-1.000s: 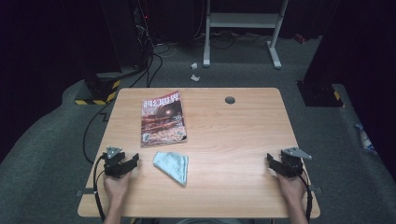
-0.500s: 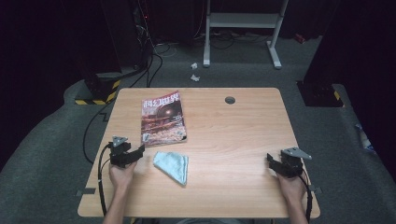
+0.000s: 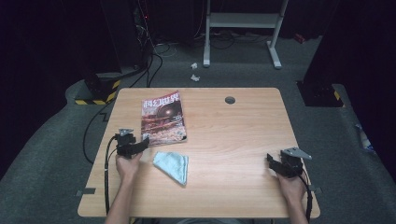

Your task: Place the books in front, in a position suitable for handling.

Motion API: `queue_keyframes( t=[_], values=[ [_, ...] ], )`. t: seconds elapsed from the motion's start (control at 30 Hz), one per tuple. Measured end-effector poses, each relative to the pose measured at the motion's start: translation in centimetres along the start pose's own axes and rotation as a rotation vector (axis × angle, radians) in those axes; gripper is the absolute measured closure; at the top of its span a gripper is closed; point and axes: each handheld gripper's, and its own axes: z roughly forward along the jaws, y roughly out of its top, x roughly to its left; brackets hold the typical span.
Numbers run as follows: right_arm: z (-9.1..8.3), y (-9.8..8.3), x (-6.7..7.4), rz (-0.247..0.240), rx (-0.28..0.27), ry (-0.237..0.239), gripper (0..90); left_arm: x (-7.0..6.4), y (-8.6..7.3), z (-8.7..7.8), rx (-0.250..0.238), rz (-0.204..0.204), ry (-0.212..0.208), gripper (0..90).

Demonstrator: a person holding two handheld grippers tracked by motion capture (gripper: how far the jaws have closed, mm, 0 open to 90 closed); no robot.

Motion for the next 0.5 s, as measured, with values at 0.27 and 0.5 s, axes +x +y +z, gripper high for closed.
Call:
queue_keyframes(
  t=[0.27, 0.5],
  values=[
    [-0.1, 0.1, 0.0, -0.015, 0.006, 0.022, 40.8, 0.0, -0.1, 0.7, 0.004, -0.007, 0.000, 35.9],
    [-0.1, 0.1, 0.0, -0.011, 0.005, 0.021, 40.8, -0.2, -0.2, 1.2, -0.001, 0.012, 0.001, 36.8]
  ],
)
